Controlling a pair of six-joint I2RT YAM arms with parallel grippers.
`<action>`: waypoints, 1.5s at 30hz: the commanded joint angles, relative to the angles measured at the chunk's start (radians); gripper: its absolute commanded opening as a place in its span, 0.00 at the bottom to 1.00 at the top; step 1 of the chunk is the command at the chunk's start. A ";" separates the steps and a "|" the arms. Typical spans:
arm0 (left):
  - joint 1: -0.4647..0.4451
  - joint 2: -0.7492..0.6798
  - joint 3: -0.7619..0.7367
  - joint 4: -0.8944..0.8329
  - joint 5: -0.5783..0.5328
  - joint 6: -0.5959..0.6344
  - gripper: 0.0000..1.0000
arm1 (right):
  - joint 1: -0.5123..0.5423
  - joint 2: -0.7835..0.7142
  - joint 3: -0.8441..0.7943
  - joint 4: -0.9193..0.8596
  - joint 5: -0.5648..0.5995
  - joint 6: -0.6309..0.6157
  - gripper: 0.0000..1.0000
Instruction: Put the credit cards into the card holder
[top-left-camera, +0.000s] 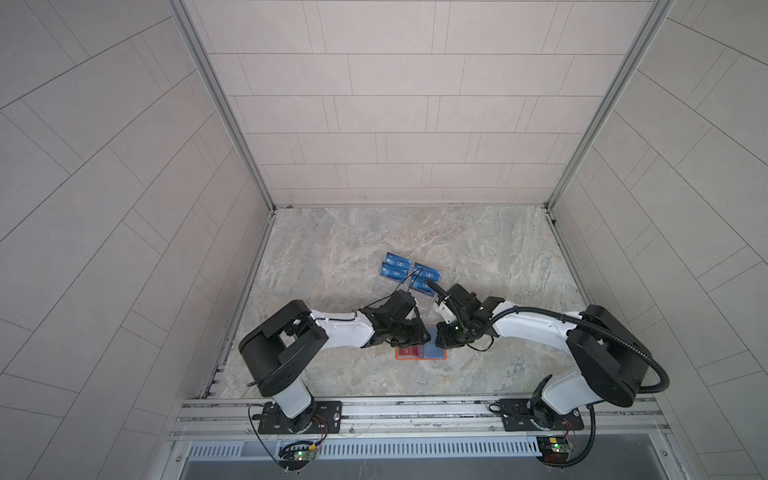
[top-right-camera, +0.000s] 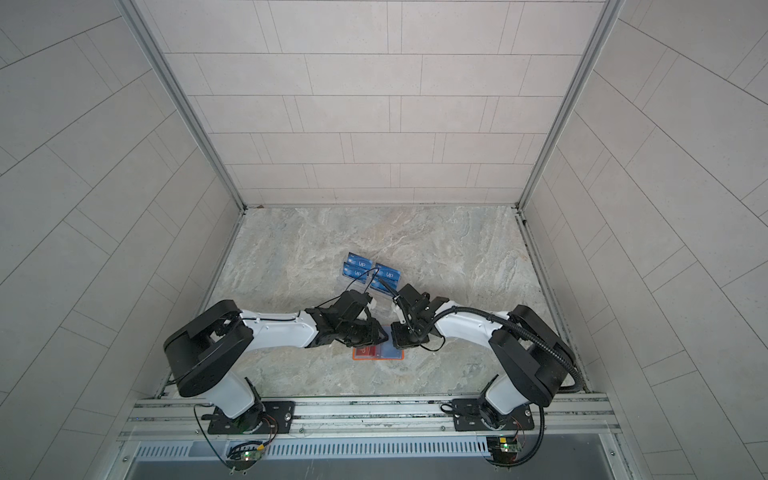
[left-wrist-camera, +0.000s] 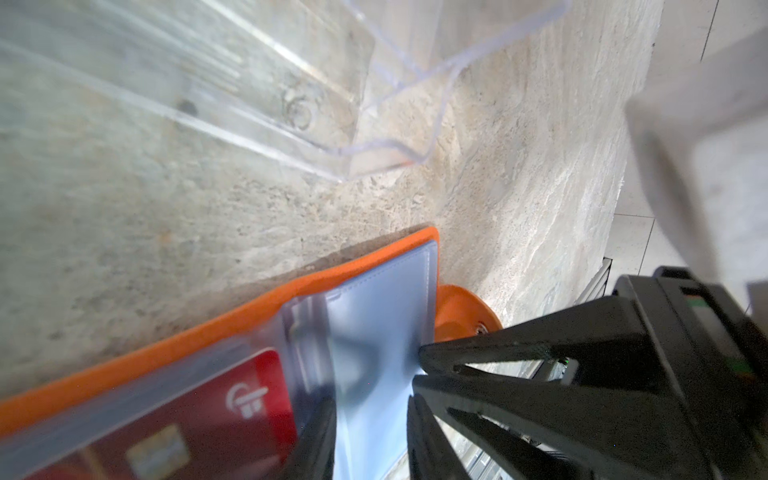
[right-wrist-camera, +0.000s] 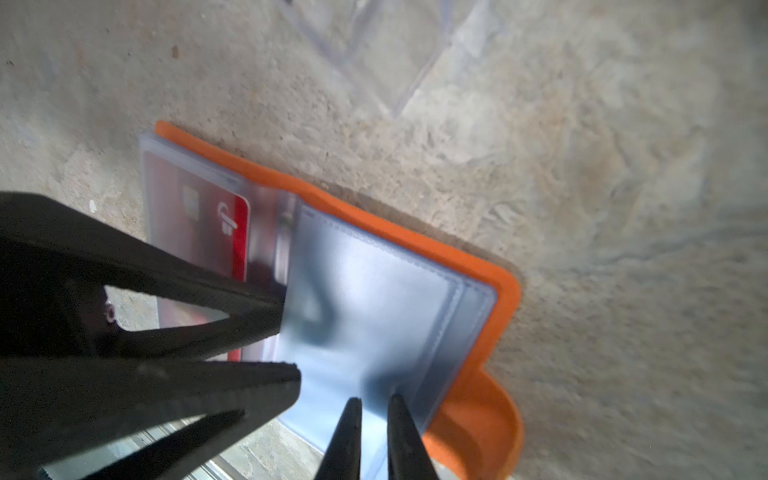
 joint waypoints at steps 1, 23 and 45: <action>0.004 0.024 -0.031 0.022 0.009 -0.019 0.34 | -0.003 0.035 -0.009 -0.045 0.054 0.013 0.17; 0.022 0.090 -0.139 0.408 0.110 -0.197 0.34 | -0.004 0.022 -0.015 -0.006 0.047 0.040 0.17; 0.041 0.042 -0.168 0.393 0.082 -0.158 0.03 | -0.041 -0.090 -0.043 0.017 0.039 0.079 0.16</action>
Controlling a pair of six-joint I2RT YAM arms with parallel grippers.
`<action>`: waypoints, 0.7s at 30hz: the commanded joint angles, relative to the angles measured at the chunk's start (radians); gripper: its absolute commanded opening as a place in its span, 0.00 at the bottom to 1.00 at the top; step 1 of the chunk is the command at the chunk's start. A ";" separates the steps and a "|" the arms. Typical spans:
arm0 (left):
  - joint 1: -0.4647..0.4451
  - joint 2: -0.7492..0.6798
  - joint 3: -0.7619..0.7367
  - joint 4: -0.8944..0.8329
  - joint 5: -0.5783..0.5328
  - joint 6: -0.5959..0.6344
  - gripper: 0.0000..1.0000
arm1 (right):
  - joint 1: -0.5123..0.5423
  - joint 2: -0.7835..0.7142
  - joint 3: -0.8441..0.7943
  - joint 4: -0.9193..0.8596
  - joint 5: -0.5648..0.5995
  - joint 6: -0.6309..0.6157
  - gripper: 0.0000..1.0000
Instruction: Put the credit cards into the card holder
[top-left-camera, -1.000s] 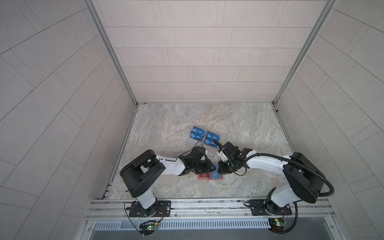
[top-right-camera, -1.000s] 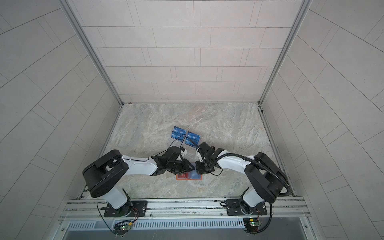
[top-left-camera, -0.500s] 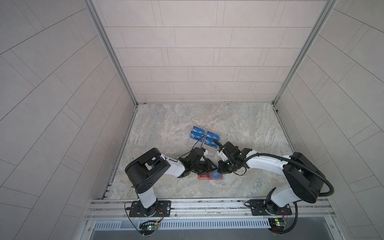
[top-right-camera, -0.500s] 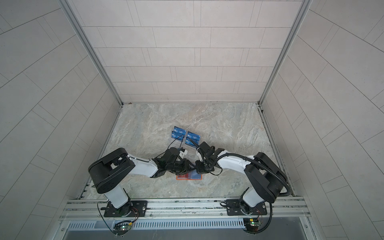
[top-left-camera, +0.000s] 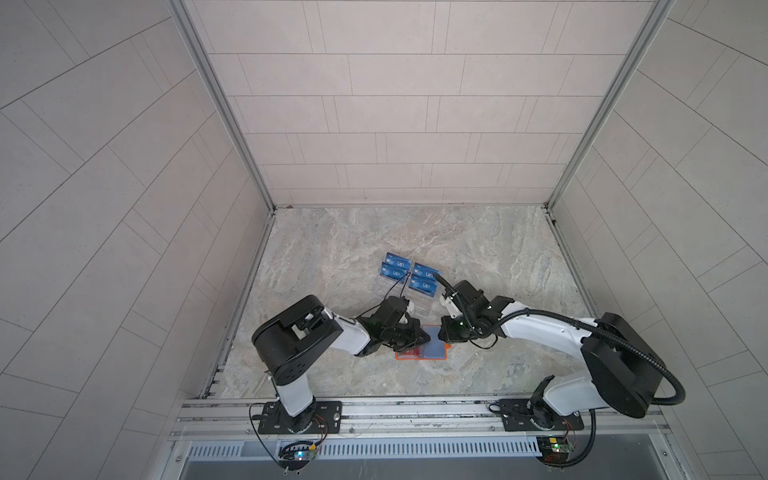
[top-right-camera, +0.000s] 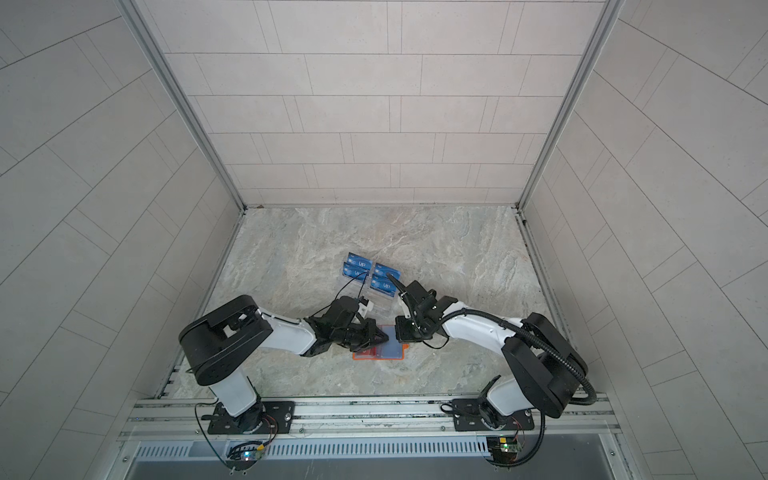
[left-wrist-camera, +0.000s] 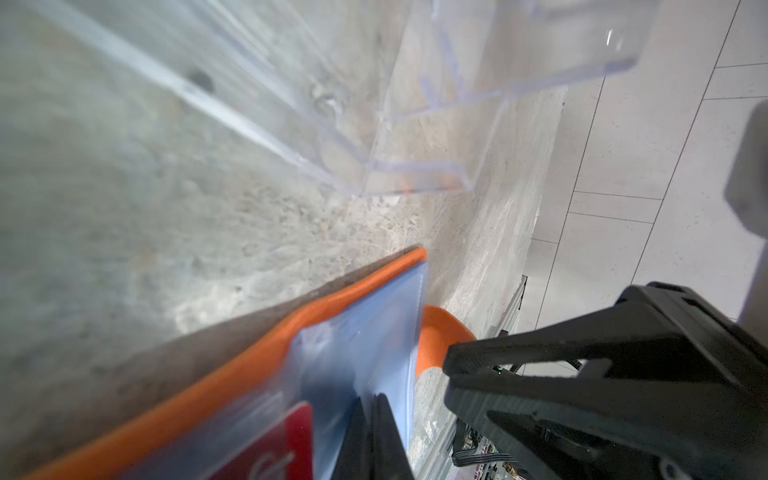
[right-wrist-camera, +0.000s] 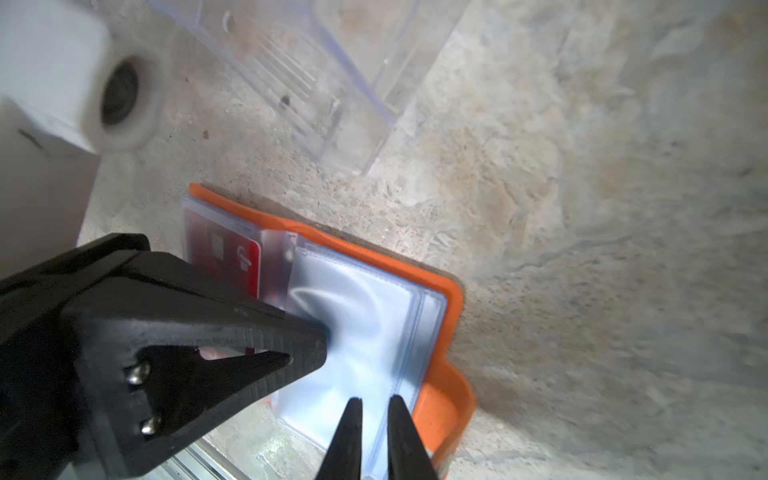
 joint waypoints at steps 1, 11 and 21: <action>0.006 -0.039 -0.024 -0.013 -0.002 0.030 0.04 | -0.005 -0.009 -0.022 0.007 0.012 0.018 0.16; 0.007 -0.080 -0.031 -0.048 0.029 0.071 0.04 | -0.023 0.003 -0.019 0.020 -0.015 -0.006 0.16; 0.007 -0.075 -0.047 -0.005 0.052 0.065 0.04 | -0.020 0.035 -0.016 0.070 -0.081 -0.008 0.16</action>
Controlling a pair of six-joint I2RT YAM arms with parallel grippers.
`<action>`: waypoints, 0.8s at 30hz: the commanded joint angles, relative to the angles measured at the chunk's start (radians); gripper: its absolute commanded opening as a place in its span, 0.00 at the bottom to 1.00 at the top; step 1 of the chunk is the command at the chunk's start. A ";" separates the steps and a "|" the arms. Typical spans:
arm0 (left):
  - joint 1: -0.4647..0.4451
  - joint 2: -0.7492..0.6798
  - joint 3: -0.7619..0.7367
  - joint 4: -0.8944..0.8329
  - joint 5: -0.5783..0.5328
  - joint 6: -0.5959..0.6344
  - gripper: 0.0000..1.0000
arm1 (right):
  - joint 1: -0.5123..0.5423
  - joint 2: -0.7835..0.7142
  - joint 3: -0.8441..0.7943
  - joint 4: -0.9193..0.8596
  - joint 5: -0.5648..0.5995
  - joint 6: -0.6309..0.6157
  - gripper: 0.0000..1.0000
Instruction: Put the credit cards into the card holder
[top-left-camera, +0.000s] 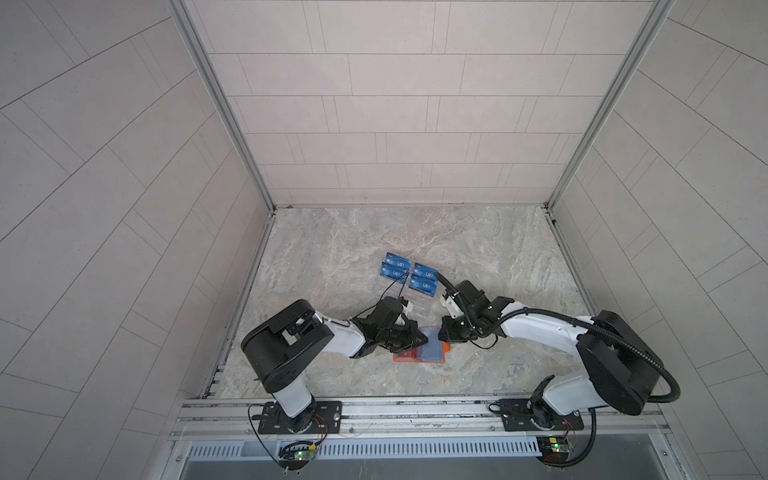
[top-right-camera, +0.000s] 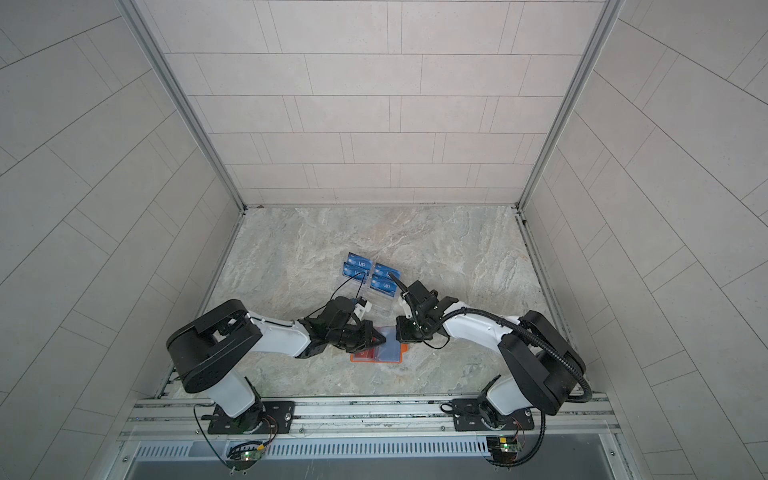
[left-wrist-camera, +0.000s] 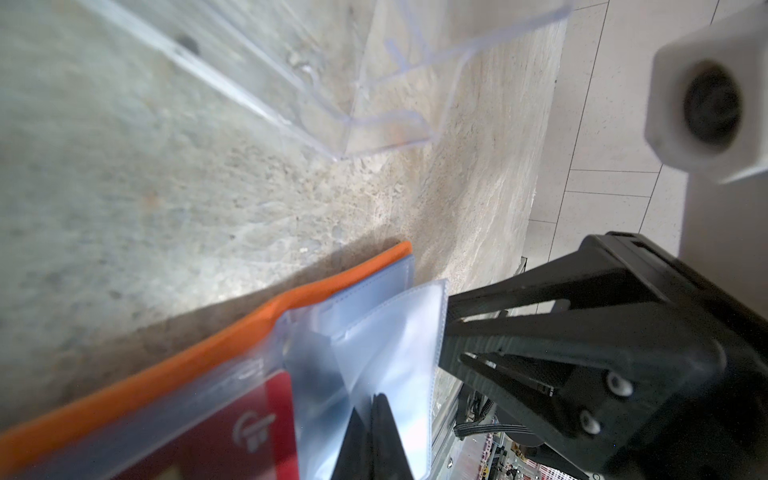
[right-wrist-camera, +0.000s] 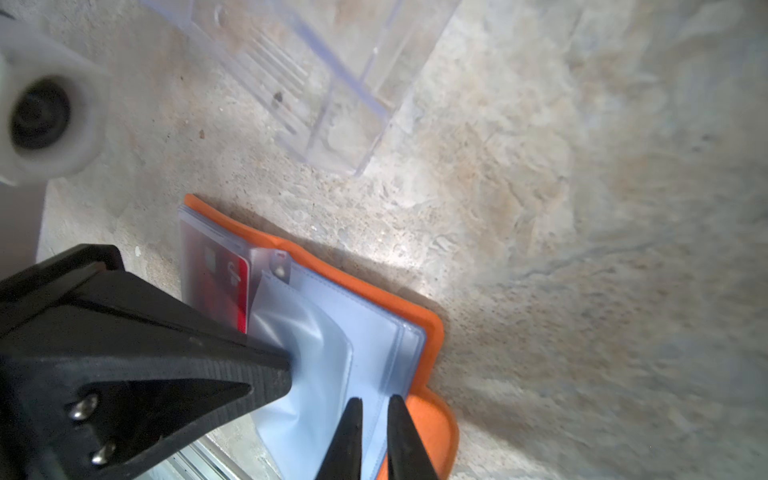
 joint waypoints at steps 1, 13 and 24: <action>0.005 -0.020 -0.020 0.027 0.018 0.012 0.04 | 0.000 0.012 -0.002 0.028 -0.031 0.003 0.16; 0.005 -0.042 -0.047 0.084 0.013 -0.002 0.10 | 0.002 0.022 -0.034 0.111 -0.122 0.046 0.17; 0.005 -0.036 -0.062 0.122 0.021 -0.015 0.29 | 0.019 0.033 -0.041 0.150 -0.146 0.069 0.17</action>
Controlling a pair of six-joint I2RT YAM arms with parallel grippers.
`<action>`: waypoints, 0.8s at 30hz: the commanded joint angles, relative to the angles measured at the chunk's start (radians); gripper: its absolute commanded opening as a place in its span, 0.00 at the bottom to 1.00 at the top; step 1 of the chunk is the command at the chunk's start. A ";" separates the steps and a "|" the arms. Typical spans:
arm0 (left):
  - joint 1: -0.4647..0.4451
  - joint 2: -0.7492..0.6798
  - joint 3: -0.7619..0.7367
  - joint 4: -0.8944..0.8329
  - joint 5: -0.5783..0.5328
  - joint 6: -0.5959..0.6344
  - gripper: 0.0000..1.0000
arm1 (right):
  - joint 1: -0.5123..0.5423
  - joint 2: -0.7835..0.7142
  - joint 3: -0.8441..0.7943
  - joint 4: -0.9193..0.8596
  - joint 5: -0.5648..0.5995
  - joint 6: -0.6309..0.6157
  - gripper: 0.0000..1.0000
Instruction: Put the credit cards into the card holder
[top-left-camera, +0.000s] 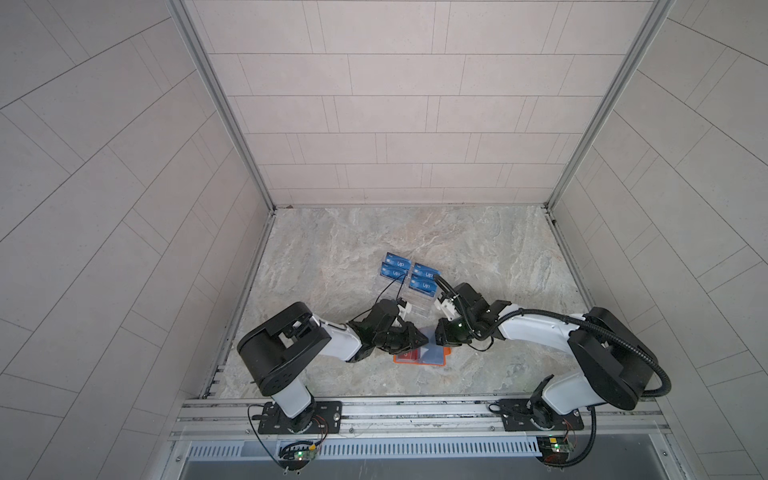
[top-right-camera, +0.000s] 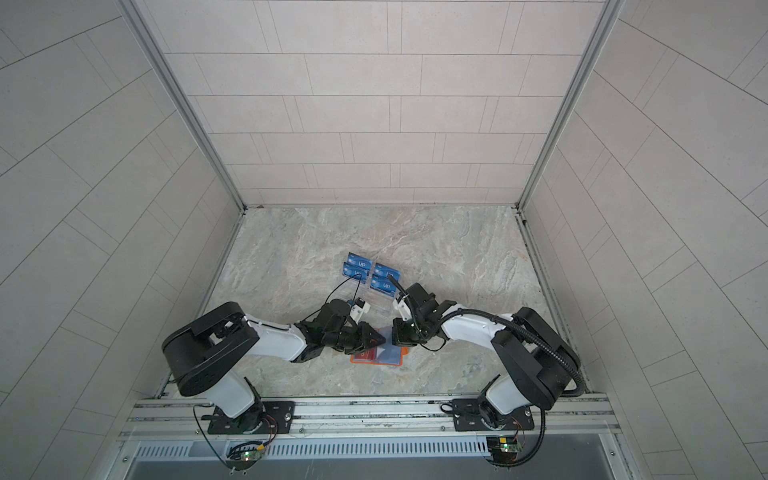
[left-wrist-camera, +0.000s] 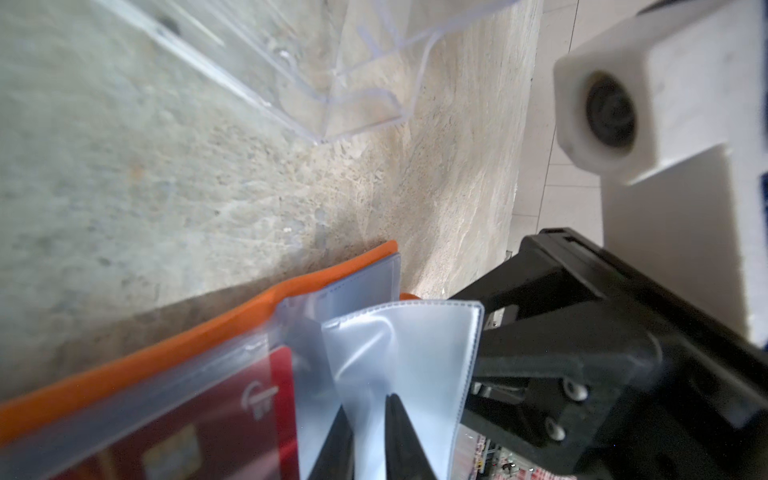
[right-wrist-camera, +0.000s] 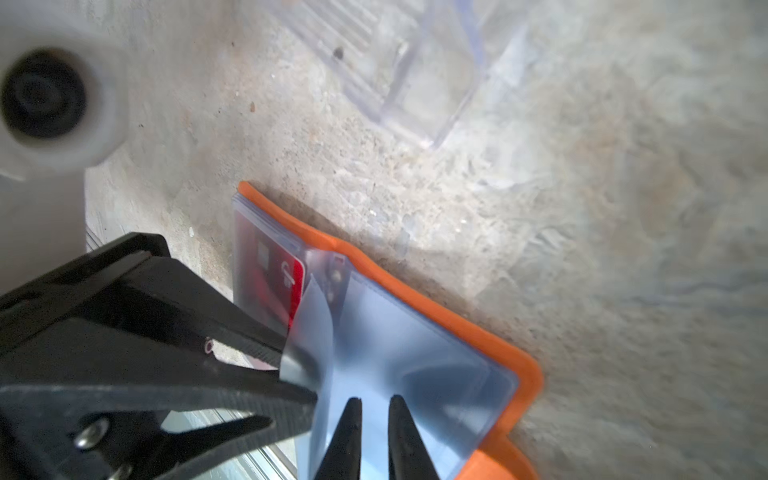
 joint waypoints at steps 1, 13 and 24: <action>0.005 -0.015 -0.013 0.036 0.006 -0.004 0.32 | 0.015 0.007 0.000 0.024 -0.010 0.021 0.17; 0.000 -0.161 0.070 -0.293 -0.016 0.074 0.64 | 0.029 0.003 0.002 0.026 -0.040 0.022 0.17; 0.031 -0.376 0.083 -0.712 -0.180 0.214 0.60 | 0.079 0.029 0.043 0.043 -0.066 0.021 0.16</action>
